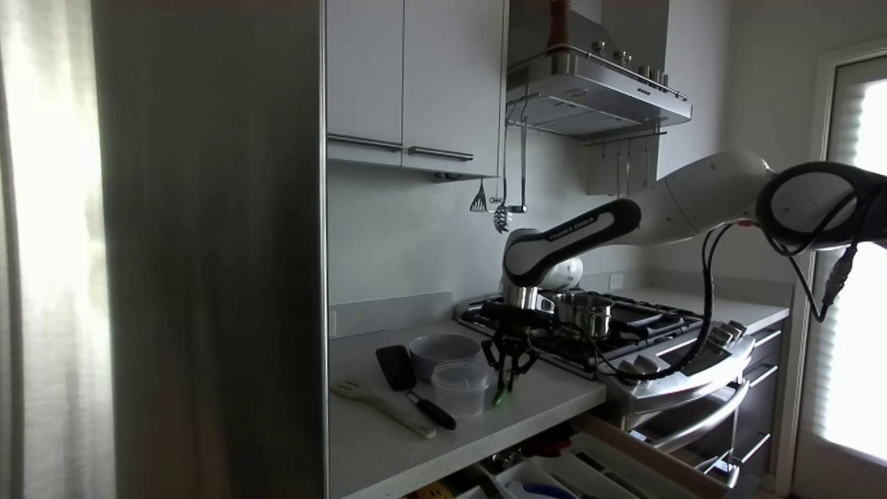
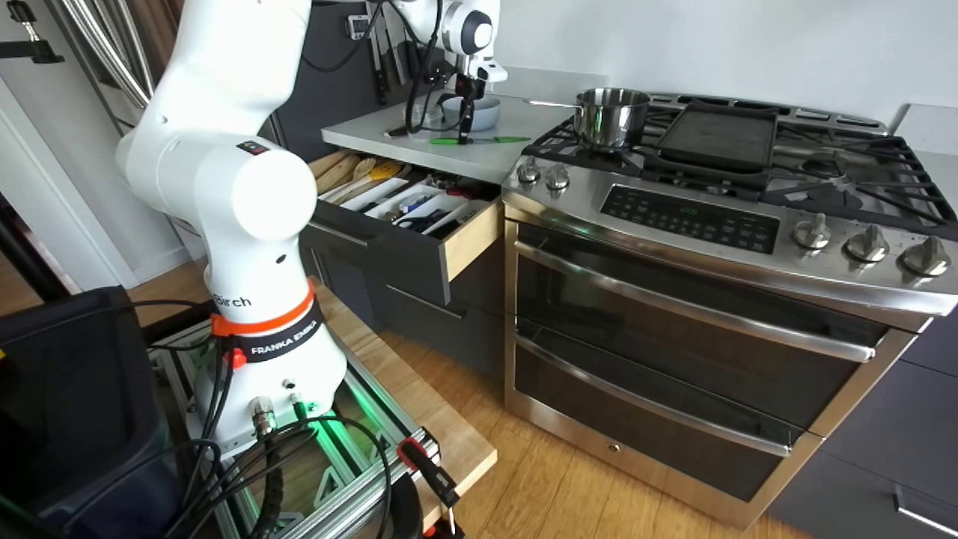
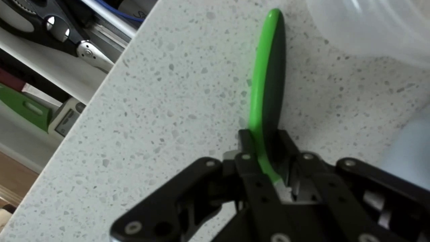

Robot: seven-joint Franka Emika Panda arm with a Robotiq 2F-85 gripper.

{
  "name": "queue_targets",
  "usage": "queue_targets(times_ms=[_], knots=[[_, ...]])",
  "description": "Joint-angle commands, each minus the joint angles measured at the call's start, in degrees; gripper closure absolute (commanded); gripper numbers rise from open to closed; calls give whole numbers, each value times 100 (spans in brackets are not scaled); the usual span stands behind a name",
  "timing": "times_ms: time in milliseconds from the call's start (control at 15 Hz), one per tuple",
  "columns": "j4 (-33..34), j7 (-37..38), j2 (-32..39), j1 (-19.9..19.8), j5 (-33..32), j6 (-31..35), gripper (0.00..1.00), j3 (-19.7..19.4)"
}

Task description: Push the green knife into its cover

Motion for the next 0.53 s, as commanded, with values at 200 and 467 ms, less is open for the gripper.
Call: queue_targets(times_ms=[200,467], knots=[[216,-313,242,-108,107,105,95,-10],[194,-263,249,-155,139,319,95,-41]])
